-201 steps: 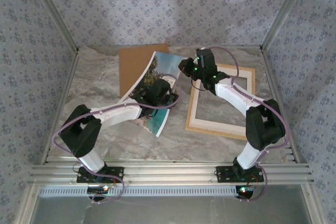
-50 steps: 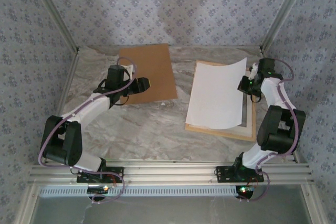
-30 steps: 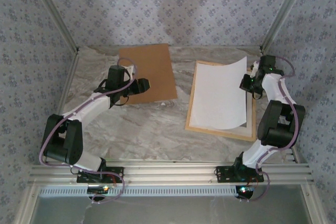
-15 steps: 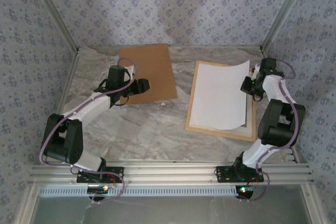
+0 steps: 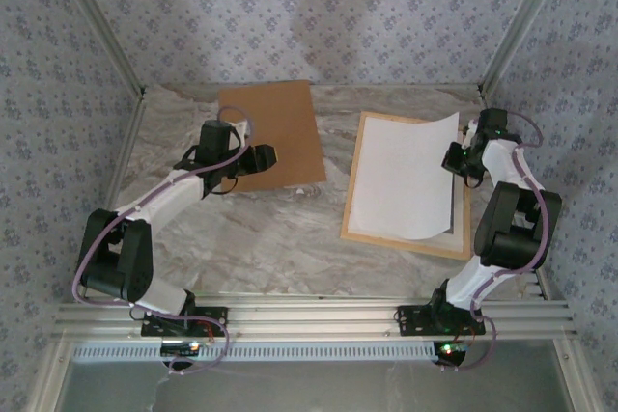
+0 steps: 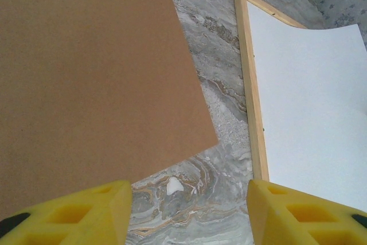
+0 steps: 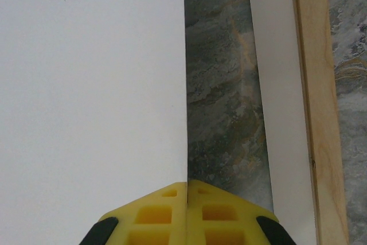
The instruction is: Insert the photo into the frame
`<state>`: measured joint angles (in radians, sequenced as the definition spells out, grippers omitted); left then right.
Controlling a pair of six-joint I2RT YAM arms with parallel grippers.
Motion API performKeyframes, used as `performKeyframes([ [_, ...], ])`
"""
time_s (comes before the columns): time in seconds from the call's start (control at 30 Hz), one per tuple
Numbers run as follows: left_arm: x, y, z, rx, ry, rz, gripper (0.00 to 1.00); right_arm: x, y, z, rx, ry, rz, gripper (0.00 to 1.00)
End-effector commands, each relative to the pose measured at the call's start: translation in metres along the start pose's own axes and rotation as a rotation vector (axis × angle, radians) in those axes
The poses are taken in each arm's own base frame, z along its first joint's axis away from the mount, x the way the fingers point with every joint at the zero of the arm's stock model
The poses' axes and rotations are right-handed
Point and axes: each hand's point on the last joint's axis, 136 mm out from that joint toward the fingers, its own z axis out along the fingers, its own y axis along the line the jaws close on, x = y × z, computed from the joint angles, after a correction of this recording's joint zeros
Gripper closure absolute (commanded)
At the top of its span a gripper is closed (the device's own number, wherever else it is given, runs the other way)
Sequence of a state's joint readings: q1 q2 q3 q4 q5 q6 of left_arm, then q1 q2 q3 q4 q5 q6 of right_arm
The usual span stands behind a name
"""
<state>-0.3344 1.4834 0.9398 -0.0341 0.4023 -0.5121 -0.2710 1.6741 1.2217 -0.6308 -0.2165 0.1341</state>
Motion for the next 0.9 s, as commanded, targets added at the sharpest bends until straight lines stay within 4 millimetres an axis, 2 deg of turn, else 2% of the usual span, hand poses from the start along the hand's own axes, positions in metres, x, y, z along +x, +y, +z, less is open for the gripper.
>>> performKeyframes([
  [0.0, -0.007, -0.005, 0.000, 0.001, -0.011, 0.030, 0.44, -0.005, -0.003, 0.003, 0.004, 0.006, 0.008, 0.94],
  [0.1, -0.007, -0.005, 0.000, -0.001, -0.010, 0.033, 0.44, -0.004, -0.007, 0.007, 0.018, 0.013, 0.010, 0.86],
  [0.23, -0.007, -0.005, -0.001, -0.004, -0.012, 0.037, 0.43, -0.004, -0.017, 0.014, 0.050, 0.022, 0.017, 0.70],
  [0.43, -0.006, -0.003, 0.000, -0.011, -0.007, 0.040, 0.43, -0.006, -0.036, 0.028, 0.095, 0.041, 0.044, 0.61],
  [0.53, -0.005, 0.001, -0.002, -0.032, -0.008, 0.049, 0.42, -0.009, -0.052, 0.025, 0.175, 0.036, 0.044, 0.54],
  [0.67, -0.004, 0.010, -0.005, -0.073, -0.024, 0.064, 0.40, -0.020, -0.066, 0.010, 0.286, -0.013, 0.038, 0.47],
  [0.73, -0.006, 0.014, -0.006, -0.092, -0.034, 0.068, 0.39, -0.025, -0.063, 0.001, 0.319, -0.048, 0.017, 0.42],
  [0.8, -0.007, 0.019, -0.007, -0.112, -0.042, 0.071, 0.39, -0.030, -0.049, -0.009, 0.325, -0.089, -0.018, 0.38],
  [0.87, -0.009, 0.029, -0.008, -0.146, -0.053, 0.076, 0.38, -0.038, -0.020, -0.019, 0.310, -0.155, -0.102, 0.34],
])
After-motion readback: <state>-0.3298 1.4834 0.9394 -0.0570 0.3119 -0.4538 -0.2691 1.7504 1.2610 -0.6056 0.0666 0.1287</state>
